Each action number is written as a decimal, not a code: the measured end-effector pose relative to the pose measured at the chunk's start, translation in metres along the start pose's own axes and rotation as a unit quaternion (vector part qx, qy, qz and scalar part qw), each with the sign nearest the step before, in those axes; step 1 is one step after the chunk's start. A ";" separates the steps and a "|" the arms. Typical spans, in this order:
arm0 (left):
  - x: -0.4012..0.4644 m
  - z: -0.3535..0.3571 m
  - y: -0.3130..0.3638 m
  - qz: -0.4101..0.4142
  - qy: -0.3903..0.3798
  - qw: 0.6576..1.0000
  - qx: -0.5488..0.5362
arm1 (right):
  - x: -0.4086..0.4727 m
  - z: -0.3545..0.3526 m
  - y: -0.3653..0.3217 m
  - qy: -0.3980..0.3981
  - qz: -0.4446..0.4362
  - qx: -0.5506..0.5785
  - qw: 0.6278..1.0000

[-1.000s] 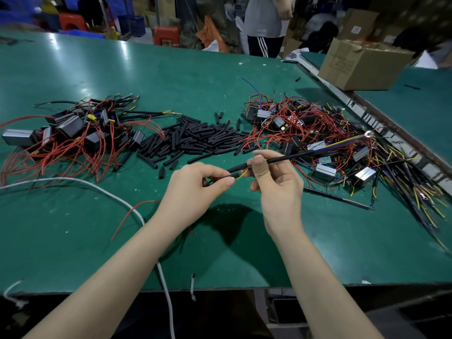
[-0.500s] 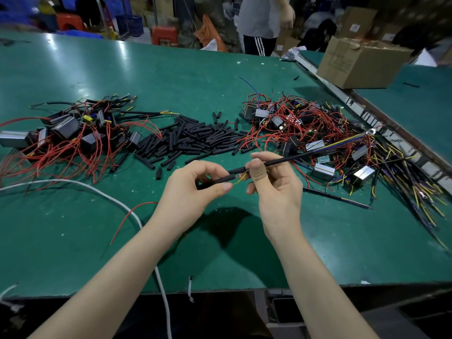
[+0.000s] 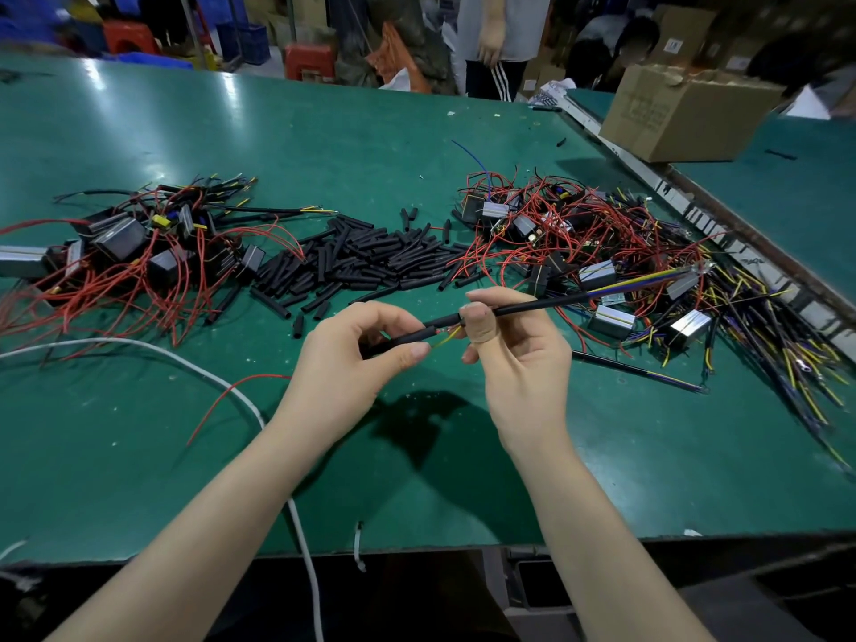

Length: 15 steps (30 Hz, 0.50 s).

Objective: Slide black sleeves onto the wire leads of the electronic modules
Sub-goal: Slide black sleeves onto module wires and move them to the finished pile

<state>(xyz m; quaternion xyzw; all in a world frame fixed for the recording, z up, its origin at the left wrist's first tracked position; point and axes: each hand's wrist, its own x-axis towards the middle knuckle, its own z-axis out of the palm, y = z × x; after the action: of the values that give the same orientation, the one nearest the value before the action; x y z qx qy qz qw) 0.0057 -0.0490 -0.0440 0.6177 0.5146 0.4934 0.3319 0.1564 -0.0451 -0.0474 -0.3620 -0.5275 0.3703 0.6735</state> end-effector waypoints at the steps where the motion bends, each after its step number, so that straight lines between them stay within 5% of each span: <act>1: 0.000 0.000 0.001 0.000 0.000 1.000 -0.001 | 0.000 0.000 0.000 -0.002 0.000 -0.001 1.000; 15: 0.005 0.004 0.011 0.012 -0.014 0.997 0.081 | 0.005 -0.002 -0.002 0.011 0.046 0.042 0.998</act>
<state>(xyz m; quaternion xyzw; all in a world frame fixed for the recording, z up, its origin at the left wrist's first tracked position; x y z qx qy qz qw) 0.0130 -0.0465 -0.0336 0.6558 0.5406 0.4451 0.2822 0.1590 -0.0419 -0.0434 -0.3609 -0.4868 0.4188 0.6763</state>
